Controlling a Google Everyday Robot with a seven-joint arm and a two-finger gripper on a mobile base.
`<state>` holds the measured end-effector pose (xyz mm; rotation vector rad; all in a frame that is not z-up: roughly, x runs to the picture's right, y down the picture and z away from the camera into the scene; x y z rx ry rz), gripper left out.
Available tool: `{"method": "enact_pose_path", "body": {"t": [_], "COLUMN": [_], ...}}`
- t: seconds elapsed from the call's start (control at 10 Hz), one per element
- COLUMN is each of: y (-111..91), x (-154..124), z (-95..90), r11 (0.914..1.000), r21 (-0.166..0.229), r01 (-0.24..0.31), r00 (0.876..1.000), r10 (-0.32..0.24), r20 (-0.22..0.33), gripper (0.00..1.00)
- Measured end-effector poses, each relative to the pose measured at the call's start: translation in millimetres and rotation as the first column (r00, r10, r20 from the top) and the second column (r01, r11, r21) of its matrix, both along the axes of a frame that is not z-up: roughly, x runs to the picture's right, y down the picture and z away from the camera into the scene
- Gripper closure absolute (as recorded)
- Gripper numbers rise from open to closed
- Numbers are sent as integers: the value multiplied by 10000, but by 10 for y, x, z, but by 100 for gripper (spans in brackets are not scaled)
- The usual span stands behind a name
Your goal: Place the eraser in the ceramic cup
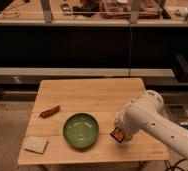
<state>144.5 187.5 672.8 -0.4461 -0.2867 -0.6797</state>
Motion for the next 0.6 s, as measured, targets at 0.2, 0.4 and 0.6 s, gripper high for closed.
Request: {"method": "enact_pose_path", "body": {"t": [0.2, 0.4, 0.6], "y": [3, -128, -330], "x": [0, -45, -60], "z": [-20, -61, -94], "r11": [9999, 10000, 9992], "r21": [-148, -33, 227], "r01": [-60, 19, 338], "r00": [9999, 9996, 9989], "r10": [61, -18, -345], "r20": [84, 275, 320], "gripper": [20, 20, 20]}}
